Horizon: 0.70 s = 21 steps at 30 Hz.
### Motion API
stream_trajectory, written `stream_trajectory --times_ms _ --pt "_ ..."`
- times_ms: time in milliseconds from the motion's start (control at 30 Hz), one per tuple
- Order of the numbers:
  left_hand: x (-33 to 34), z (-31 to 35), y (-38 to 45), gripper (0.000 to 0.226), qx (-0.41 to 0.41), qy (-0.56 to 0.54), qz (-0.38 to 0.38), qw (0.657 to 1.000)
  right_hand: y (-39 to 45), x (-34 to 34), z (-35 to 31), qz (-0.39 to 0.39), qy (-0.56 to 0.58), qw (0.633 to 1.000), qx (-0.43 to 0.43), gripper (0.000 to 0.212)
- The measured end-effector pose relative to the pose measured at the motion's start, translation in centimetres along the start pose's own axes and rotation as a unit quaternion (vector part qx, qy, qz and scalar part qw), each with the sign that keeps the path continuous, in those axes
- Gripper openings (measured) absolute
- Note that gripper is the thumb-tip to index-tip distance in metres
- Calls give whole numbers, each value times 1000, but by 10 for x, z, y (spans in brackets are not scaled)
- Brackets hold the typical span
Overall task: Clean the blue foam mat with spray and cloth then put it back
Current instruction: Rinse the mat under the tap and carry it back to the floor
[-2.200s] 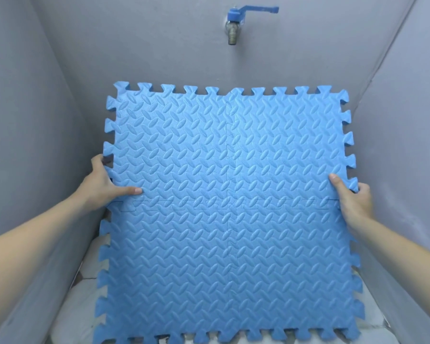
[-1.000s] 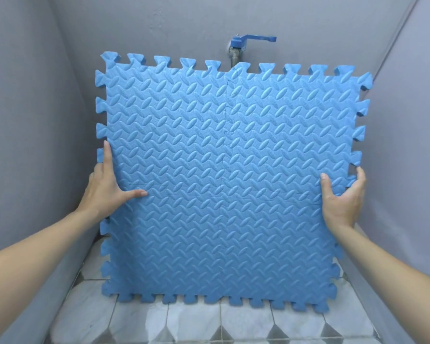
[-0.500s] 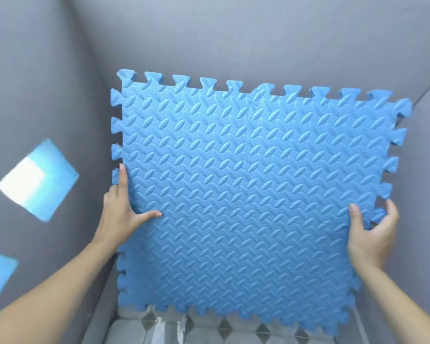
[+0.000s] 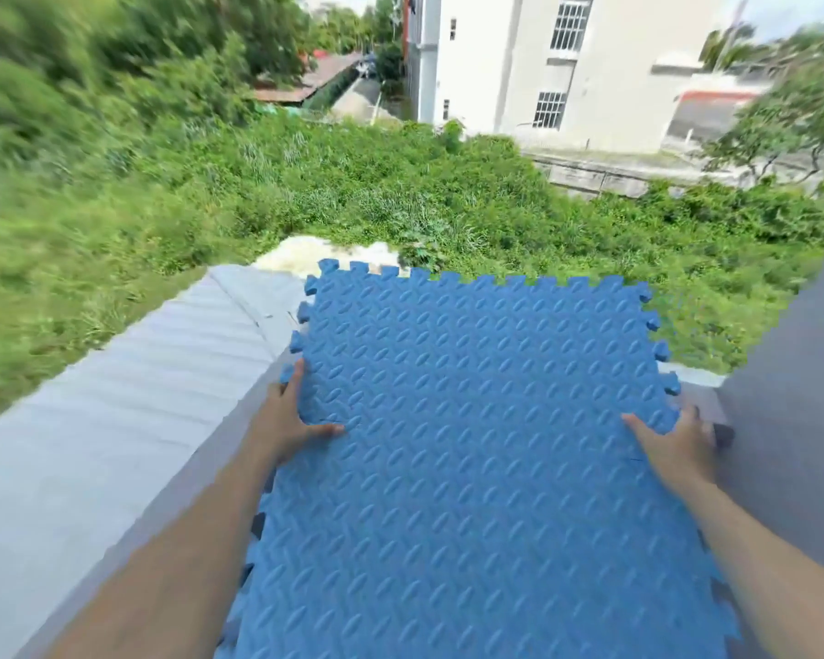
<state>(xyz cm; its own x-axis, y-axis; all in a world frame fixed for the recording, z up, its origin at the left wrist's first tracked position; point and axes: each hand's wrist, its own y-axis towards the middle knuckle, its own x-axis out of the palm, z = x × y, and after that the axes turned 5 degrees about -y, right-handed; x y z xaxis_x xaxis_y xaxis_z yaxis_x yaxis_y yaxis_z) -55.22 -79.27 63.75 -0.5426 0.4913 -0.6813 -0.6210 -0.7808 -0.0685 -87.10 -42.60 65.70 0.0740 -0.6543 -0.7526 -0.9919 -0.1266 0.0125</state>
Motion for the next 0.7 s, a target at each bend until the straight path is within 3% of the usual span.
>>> stream_trajectory --times_ms 200,433,700 --pt "-80 28 -78 140 -68 -46 89 993 -10 -24 -65 -72 -13 994 -86 78" --pt "-137 -1 -196 121 -172 -34 198 964 -57 -5 -137 -163 13 968 -188 75" --pt "-168 -46 -361 108 -298 11 336 893 -143 73 -235 -299 -22 884 -359 81"
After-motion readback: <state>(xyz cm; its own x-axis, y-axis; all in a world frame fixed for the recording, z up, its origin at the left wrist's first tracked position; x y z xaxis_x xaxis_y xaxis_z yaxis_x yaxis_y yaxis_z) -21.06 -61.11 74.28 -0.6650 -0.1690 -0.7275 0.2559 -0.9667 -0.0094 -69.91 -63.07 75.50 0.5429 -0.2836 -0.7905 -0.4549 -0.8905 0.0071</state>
